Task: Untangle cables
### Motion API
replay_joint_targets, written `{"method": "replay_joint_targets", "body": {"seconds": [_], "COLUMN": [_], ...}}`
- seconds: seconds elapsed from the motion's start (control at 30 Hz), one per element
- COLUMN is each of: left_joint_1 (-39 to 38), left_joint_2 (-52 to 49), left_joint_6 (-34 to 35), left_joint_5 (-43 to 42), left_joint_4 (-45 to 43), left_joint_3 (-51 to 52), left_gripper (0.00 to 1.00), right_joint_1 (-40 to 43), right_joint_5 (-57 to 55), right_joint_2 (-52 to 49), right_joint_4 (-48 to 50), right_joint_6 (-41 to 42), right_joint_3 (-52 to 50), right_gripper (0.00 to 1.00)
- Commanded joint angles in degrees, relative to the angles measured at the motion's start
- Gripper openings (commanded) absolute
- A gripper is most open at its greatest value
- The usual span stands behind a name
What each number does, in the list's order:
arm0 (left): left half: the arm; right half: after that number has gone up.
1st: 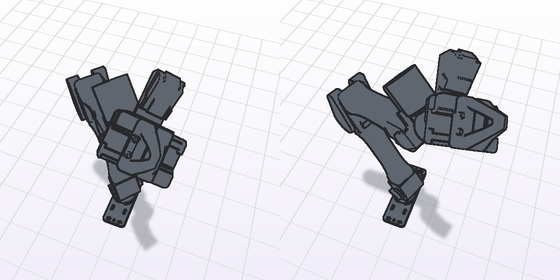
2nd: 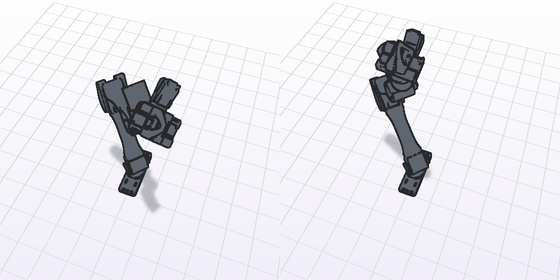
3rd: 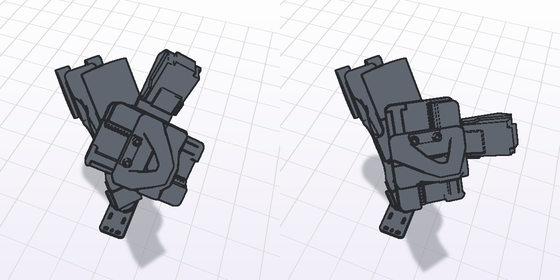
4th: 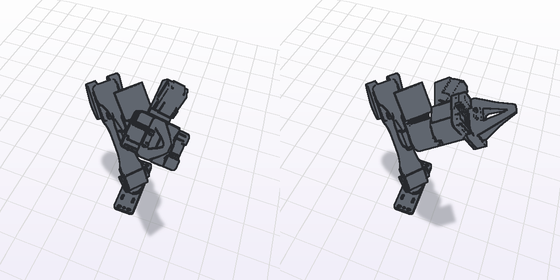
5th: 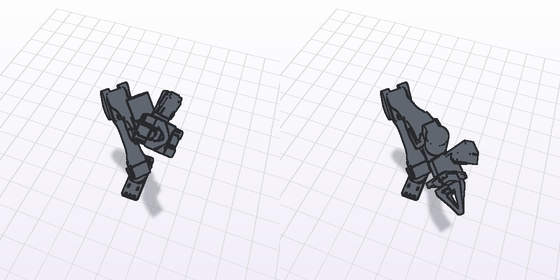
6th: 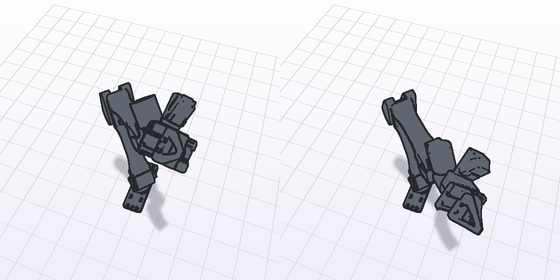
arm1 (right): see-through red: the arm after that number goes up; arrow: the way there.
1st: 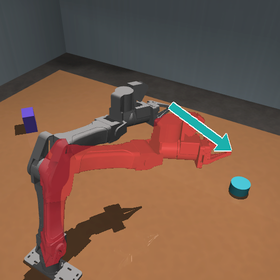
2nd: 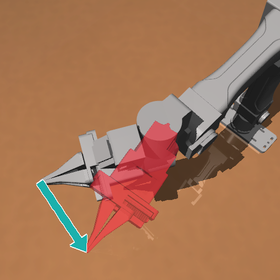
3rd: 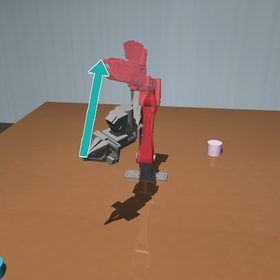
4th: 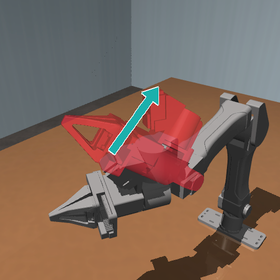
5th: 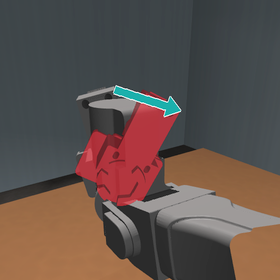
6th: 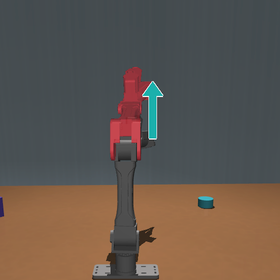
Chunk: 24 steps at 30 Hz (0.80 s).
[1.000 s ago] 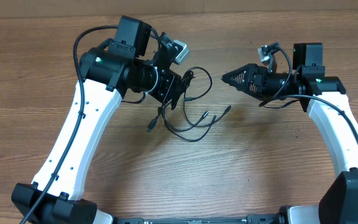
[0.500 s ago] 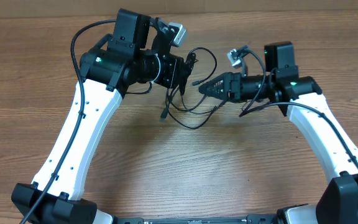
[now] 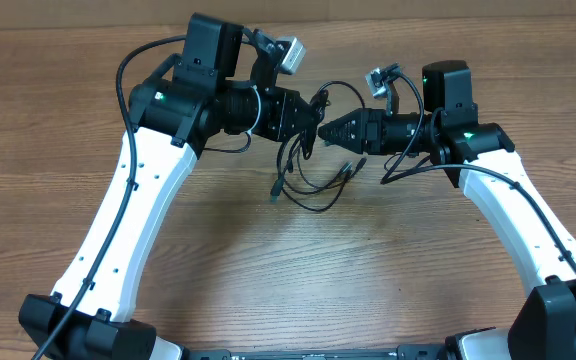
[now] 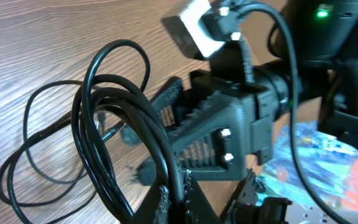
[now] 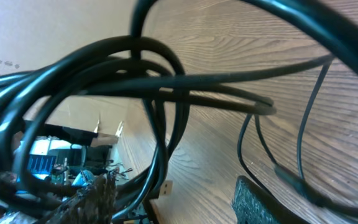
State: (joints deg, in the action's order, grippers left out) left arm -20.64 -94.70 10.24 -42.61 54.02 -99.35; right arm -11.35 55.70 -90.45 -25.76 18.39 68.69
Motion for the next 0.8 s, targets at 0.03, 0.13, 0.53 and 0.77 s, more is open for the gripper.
{"method": "replay_joint_targets", "body": {"seconds": [0.03,0.13,0.53,0.77], "left_joint_1": [-2.4,-3.8,-4.8,-4.8], "left_joint_2": [0.6,0.6,0.6,0.6], "left_joint_6": [0.3,0.3,3.9,15.7], "left_joint_5": [-3.5,-3.3,5.7,19.8], "left_joint_4": [-2.0,-3.1,-3.5,-3.9], "left_joint_3": [-0.1,-0.1,-0.1,-0.1], "left_gripper": [0.04,0.04,0.04,0.04], "right_joint_1": [-0.3,-0.3,-0.3,-0.3], "right_joint_5": [-1.2,-1.2,-1.2,-1.2], "right_joint_2": [0.0,0.0,0.0,0.0], "right_joint_4": [1.1,1.4,1.5,-1.4], "right_joint_6": [0.7,0.7,0.7,0.7], "right_joint_3": [1.0,1.0,1.0,1.0], "right_gripper": [0.53,0.47,0.04,0.04]}}
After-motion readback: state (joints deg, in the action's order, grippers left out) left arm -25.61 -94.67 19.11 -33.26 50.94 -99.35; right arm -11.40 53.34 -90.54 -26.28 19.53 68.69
